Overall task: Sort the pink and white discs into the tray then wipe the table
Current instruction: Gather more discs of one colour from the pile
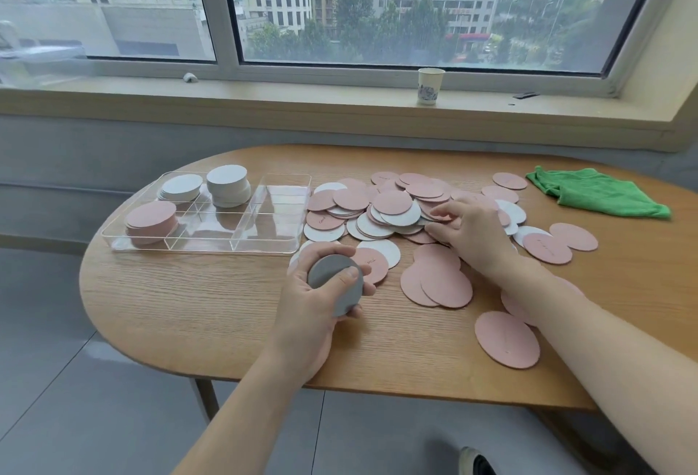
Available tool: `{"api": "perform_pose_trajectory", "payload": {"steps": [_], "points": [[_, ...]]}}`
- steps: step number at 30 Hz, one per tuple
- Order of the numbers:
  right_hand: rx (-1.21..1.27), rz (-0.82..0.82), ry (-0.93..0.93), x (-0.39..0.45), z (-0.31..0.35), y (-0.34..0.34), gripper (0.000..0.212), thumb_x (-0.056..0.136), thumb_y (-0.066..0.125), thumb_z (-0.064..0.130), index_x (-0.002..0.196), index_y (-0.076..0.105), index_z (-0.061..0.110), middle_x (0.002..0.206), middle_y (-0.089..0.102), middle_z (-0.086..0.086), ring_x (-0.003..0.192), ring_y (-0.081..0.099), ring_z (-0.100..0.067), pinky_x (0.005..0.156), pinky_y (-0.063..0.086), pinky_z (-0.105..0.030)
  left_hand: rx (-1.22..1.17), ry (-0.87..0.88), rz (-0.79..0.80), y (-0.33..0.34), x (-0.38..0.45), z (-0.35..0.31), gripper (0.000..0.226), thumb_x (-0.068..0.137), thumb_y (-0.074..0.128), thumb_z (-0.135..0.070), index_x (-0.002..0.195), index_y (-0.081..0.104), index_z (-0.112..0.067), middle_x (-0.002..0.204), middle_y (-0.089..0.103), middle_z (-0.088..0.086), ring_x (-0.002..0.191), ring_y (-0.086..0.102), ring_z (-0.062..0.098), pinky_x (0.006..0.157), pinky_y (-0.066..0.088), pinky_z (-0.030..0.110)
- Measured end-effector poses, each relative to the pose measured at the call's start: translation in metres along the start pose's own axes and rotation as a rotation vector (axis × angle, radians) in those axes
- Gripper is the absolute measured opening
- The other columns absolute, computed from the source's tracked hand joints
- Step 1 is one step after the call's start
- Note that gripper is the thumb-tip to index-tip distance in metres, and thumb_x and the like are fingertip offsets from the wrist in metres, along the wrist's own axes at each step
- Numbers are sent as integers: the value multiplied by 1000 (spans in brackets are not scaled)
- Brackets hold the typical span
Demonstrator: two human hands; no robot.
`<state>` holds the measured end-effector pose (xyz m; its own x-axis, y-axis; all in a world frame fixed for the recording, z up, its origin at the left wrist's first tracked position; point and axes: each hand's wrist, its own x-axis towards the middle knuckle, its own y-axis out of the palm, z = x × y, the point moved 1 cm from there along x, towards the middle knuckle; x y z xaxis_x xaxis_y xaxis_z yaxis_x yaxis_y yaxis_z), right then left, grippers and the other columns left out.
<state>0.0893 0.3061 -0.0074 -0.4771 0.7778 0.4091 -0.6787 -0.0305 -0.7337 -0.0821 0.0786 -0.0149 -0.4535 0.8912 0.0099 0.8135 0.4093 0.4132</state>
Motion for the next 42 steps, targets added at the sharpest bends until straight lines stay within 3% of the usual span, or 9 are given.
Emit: {"api": "perform_pose_trajectory", "payload": {"steps": [10,16,23,28,32,36,38,40,42], "points": [[-45,153,-129,25,-8,10,22,82,83,25,104,81,20,115,67,5,110,56,-13,100,39,-26,55,-9,14,2,2,2,22,94,67,3,113,65,-8,115,68,29,81,71,34,57,50,34],[-45,195,-149,35,-13,9,14,83,81,26,97,82,21,110,70,9,104,62,-13,99,45,-31,63,-28,21,1,4,2,23,95,65,2,115,64,-6,112,69,29,81,72,35,56,50,34],[-31,-81,-275,29,-21,7,10,89,75,14,93,80,7,100,77,-3,95,69,-22,90,53,-41,66,-34,35,1,6,2,24,94,65,3,116,63,-6,112,69,29,81,72,36,56,51,34],[99,-295,-223,8,-12,-11,11,90,74,15,94,79,6,97,76,-2,88,61,-2,80,41,-6,55,-42,28,2,5,1,25,94,66,2,118,62,-5,112,69,30,82,71,35,56,52,35],[194,-360,-205,-33,16,-22,10,91,74,17,94,79,10,95,74,4,79,61,-7,70,41,-9,36,-41,6,8,2,-1,27,88,74,-12,114,64,-9,111,70,28,83,71,34,57,52,35],[207,-409,-296,-83,51,-19,8,90,76,16,93,78,9,96,73,9,83,63,-3,72,42,-9,36,-22,11,22,-4,0,16,83,78,-28,98,72,-22,106,73,23,85,71,34,61,49,35],[198,-422,-354,-103,61,-11,8,90,77,16,93,79,9,98,75,6,88,67,-10,72,48,-16,20,-26,28,30,-8,5,31,82,80,-35,107,70,-19,105,73,22,86,71,33,59,49,33],[259,-405,-368,-117,67,-4,6,89,77,14,92,79,9,99,75,5,91,69,-11,70,54,-24,-22,-39,50,38,-12,9,65,76,87,-49,121,64,-9,104,73,17,85,72,31,59,53,31],[348,-341,-351,-123,72,1,5,88,77,14,91,79,10,99,76,5,93,71,-11,76,56,-31,-51,-37,47,43,-12,13,81,62,93,-57,120,63,-10,102,73,9,85,72,25,63,56,34]]}}
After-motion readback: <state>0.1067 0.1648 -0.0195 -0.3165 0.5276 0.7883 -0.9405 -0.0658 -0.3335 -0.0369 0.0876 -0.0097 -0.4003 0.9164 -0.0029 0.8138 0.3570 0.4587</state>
